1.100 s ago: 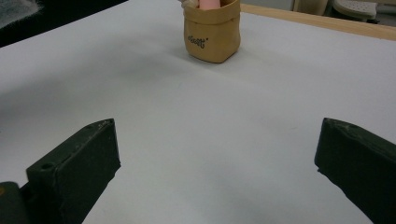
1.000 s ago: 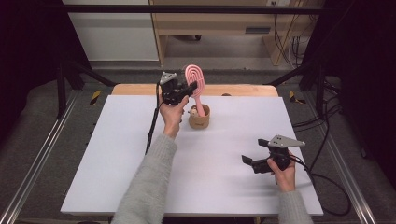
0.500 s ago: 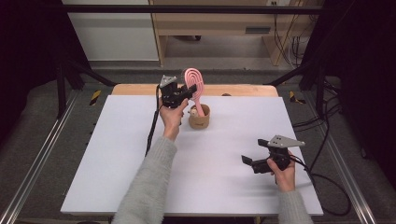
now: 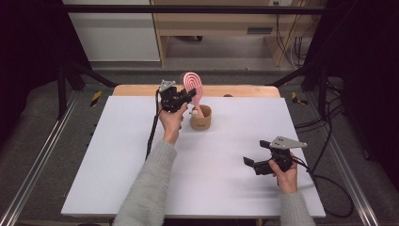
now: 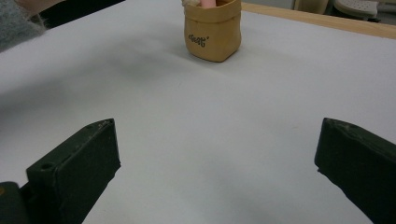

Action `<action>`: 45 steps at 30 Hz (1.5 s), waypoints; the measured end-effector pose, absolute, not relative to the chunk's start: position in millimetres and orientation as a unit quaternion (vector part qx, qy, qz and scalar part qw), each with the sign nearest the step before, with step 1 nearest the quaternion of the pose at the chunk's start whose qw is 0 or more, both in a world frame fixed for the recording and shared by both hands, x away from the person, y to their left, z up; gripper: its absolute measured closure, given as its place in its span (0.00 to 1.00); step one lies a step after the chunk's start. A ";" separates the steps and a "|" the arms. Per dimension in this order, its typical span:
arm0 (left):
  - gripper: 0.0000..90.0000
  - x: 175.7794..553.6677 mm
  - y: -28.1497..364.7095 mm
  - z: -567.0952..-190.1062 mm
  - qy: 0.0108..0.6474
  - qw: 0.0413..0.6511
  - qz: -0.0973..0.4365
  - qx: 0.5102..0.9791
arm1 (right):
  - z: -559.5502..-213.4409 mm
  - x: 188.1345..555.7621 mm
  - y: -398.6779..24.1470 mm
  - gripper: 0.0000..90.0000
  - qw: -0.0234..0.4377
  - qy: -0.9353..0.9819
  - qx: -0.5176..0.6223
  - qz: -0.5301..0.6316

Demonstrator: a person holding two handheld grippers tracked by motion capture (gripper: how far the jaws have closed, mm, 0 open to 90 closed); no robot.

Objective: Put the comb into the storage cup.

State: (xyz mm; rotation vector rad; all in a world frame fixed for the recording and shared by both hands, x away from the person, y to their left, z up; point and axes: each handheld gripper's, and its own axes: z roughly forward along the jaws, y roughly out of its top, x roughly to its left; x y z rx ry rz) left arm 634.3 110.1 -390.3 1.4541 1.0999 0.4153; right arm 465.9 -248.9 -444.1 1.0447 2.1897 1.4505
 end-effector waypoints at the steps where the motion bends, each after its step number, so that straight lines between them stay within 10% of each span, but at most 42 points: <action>1: 0.70 634.2 111.2 -390.6 0.475 0.594 0.177 0.624 | -444.1 466.0 -248.9 0.00 0.157 0.765 0.365 0.506; 45: 0.58 631.0 134.2 -404.9 0.497 0.572 0.188 0.625 | -445.2 466.4 -247.6 0.00 0.156 0.768 0.365 0.503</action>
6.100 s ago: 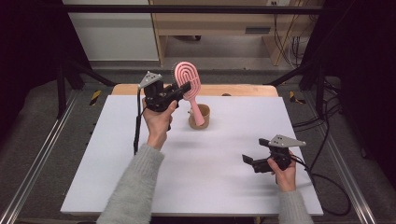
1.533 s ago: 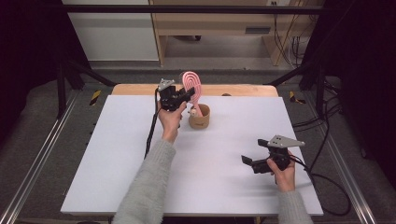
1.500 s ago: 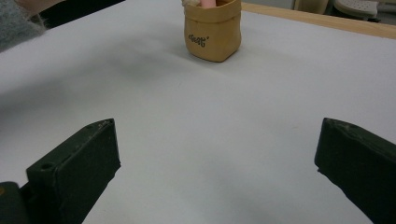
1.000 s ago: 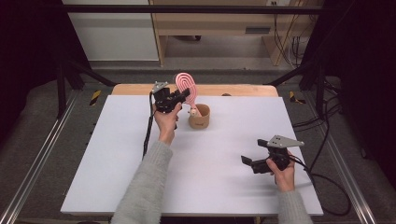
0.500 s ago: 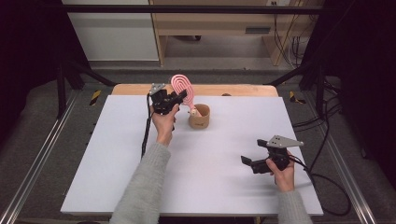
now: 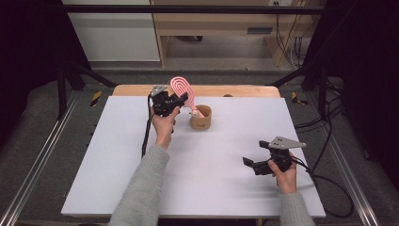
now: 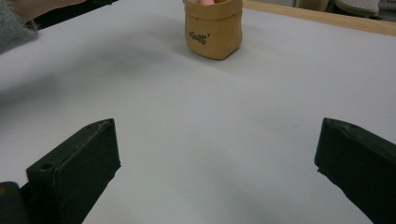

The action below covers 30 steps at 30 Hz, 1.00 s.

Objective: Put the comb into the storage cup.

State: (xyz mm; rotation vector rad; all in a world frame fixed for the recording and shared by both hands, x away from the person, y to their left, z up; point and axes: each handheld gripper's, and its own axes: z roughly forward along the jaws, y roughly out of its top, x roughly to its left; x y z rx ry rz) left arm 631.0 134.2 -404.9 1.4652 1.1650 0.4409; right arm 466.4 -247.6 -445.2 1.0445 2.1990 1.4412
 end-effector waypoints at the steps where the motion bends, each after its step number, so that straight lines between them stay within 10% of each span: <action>1: 0.56 631.1 134.6 -405.2 0.497 0.571 0.188 0.625 | -445.2 466.4 -247.7 0.00 0.156 0.768 0.364 0.503; 30: 0.08 613.9 152.3 -387.9 0.446 0.553 0.214 0.671 | -445.6 466.7 -247.4 0.00 0.156 0.769 0.364 0.502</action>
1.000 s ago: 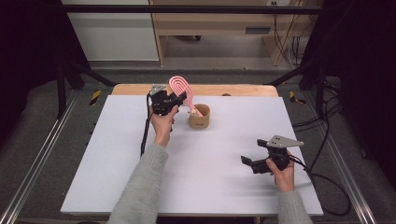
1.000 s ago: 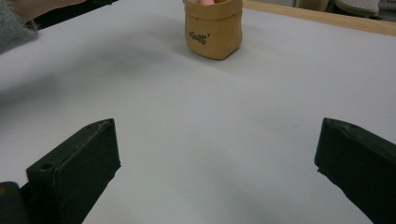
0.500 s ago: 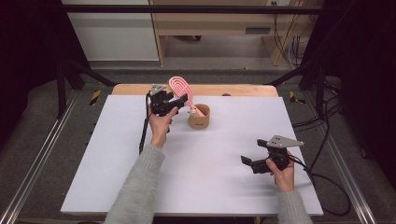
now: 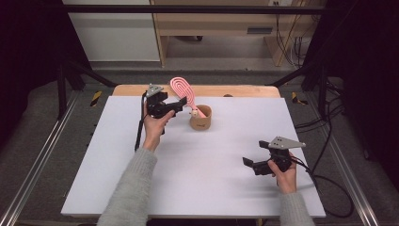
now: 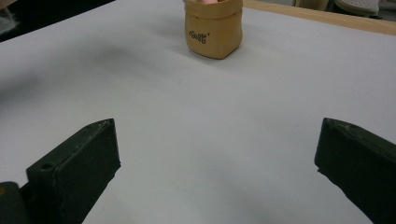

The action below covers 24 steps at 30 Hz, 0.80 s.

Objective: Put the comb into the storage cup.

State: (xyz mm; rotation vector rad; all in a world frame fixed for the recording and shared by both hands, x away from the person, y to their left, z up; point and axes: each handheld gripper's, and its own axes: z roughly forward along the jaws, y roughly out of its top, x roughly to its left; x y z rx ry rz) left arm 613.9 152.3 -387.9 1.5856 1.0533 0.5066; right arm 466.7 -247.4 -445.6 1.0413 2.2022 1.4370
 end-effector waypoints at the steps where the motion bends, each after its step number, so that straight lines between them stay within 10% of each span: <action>1: 0.08 612.6 153.2 -386.9 0.442 0.553 0.214 0.673 | -445.6 466.8 -247.5 0.00 0.156 0.769 0.364 0.502; 24: 0.04 572.8 177.6 -362.8 0.390 0.550 0.202 0.710 | -445.9 466.9 -247.0 0.00 0.157 0.769 0.364 0.502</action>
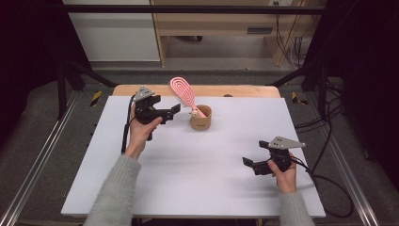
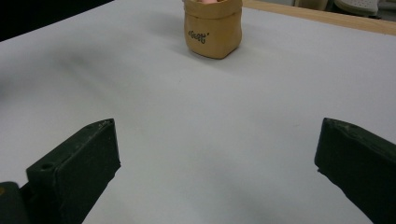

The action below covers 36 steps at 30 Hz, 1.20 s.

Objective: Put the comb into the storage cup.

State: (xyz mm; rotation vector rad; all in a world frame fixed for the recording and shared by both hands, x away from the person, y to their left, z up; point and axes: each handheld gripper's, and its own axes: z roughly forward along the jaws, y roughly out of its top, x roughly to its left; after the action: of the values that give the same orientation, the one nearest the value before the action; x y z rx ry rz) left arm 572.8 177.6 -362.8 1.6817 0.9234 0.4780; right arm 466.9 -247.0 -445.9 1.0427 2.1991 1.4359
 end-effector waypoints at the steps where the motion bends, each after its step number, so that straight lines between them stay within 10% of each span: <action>1: 0.04 570.5 178.7 -362.5 0.387 0.549 0.202 0.713 | -446.0 466.9 -246.8 0.00 0.157 0.769 0.365 0.502; 36: 0.06 498.9 239.5 -399.3 0.368 0.537 0.219 0.726 | -447.2 467.7 -245.9 0.00 0.158 0.770 0.368 0.496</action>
State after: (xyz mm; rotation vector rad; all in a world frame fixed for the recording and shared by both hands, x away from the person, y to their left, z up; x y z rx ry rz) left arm 498.9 239.5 -399.3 1.7288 0.8751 0.5223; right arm 467.7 -245.9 -447.2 1.0530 2.2027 1.4184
